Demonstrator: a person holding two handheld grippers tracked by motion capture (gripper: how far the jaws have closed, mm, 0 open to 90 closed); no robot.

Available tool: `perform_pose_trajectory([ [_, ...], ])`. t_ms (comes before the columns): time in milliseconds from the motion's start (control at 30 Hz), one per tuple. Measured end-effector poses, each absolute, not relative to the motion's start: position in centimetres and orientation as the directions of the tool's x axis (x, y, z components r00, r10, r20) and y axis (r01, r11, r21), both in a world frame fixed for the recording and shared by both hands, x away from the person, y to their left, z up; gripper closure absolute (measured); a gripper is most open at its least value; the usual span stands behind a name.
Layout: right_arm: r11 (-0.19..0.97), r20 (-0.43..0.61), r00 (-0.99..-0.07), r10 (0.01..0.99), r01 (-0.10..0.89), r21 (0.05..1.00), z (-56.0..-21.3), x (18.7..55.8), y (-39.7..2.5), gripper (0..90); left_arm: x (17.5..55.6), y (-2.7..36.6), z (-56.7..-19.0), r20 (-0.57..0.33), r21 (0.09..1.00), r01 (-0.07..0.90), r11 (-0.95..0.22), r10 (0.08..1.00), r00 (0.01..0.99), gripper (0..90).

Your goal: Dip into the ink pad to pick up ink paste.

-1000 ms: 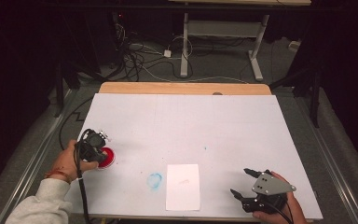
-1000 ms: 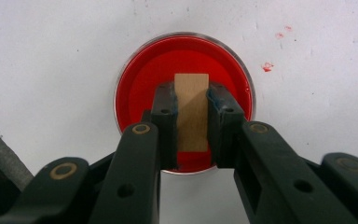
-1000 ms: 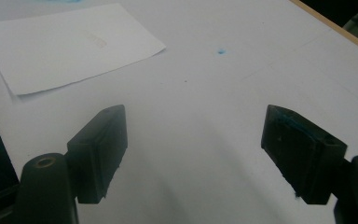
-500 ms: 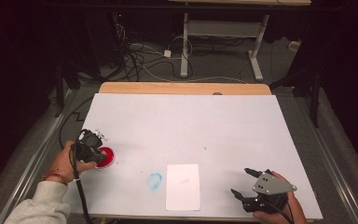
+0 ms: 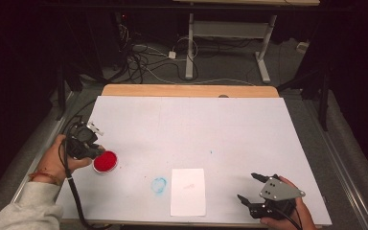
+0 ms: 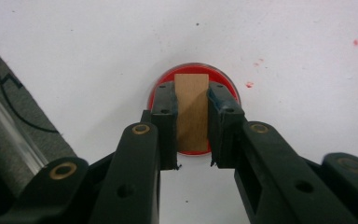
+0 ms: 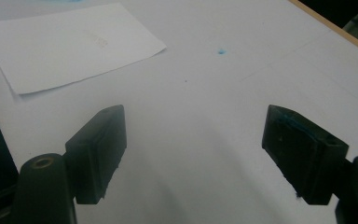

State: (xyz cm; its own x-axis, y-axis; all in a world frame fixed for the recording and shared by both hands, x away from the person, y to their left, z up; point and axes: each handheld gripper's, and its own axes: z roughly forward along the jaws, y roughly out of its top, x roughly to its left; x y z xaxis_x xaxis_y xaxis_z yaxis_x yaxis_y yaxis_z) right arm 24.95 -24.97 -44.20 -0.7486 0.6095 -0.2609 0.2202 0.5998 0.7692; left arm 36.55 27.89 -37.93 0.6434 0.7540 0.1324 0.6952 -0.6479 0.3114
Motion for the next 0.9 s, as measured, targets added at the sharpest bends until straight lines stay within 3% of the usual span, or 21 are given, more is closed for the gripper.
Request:
perform_pose_trajectory([
  [467, 0.603, -0.259, -0.748, 0.611, 0.228, 0.765, -44.4, 25.0, -25.0, 22.4, 37.7, 27.8, -43.1, 0.061, 0.237, 0.717, -0.655, 0.747, 0.662, 73.8],
  [900, 0.608, -0.263, -0.749, 0.608, 0.226, 0.762, -44.4, 24.9, -24.8, 22.3, 37.9, 27.7, -43.4, 0.056, 0.234, 0.722, -0.651, 0.751, 0.658, 74.0],
])
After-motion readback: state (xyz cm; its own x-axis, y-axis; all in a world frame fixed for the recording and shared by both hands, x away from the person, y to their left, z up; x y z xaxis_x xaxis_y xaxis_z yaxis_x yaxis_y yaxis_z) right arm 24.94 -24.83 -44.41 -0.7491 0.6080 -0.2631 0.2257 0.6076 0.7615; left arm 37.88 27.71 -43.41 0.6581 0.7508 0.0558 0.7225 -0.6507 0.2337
